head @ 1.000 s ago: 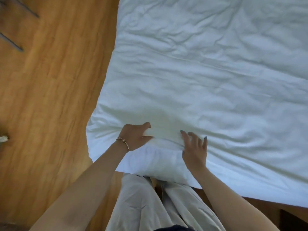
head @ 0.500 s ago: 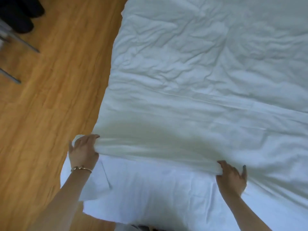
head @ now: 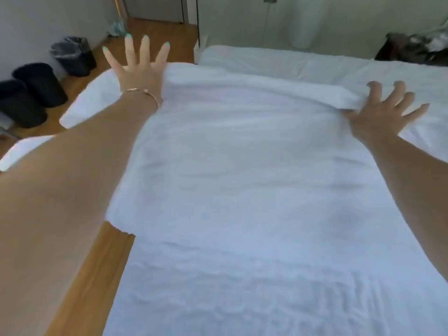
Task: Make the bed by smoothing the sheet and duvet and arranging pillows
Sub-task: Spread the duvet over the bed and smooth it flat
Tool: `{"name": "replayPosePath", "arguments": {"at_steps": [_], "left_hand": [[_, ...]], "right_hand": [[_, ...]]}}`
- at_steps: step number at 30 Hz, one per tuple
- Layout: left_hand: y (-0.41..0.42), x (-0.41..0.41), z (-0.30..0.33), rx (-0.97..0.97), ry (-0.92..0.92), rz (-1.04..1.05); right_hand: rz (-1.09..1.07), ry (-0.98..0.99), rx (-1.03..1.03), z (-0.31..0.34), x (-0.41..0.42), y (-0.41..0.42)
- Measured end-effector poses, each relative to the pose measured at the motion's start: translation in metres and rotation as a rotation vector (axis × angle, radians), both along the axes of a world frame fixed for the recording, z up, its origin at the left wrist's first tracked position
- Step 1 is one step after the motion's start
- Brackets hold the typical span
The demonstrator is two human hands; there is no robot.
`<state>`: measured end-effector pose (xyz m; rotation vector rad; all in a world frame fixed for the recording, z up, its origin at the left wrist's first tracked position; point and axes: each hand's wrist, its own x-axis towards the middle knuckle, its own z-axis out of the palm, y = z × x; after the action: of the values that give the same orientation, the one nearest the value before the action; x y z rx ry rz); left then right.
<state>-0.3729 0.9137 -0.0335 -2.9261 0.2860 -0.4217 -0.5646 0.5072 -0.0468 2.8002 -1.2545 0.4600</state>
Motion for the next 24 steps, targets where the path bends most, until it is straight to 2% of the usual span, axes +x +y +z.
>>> {"name": "replayPosePath", "arguments": {"at_steps": [2, 4, 6, 8, 11, 16, 18, 21, 24], "left_hand": [[-0.045, -0.013, -0.03, -0.097, 0.217, 0.173], [-0.081, -0.041, -0.099, -0.286, 0.488, 0.134], [-0.085, -0.077, -0.172, -0.335, 0.679, 0.113], [-0.082, -0.091, -0.219, -0.291, 0.691, 0.107], [-0.084, -0.093, -0.242, -0.253, 0.636, 0.091], [-0.082, -0.089, -0.239, -0.202, 0.676, 0.079], [-0.073, -0.1, -0.236, -0.15, 0.68, 0.029], [-0.05, -0.135, -0.232, -0.058, 0.643, -0.089], [-0.025, -0.19, -0.22, -0.025, 0.706, -0.126]], "right_hand": [[0.079, 0.002, 0.156, -0.038, 0.025, 0.021], [0.275, 0.117, 0.287, -0.098, 0.024, 0.052], [0.426, 0.318, 0.393, -0.152, 0.014, 0.073], [0.467, 0.469, 0.404, -0.193, 0.003, 0.083], [0.454, 0.462, 0.324, -0.227, -0.005, 0.087], [0.417, 0.532, 0.325, -0.226, 0.004, 0.089], [0.388, 0.503, 0.349, -0.222, -0.008, 0.101], [0.391, 0.478, 0.378, -0.219, -0.047, 0.13], [0.413, 0.552, 0.458, -0.206, -0.1, 0.162]]}}
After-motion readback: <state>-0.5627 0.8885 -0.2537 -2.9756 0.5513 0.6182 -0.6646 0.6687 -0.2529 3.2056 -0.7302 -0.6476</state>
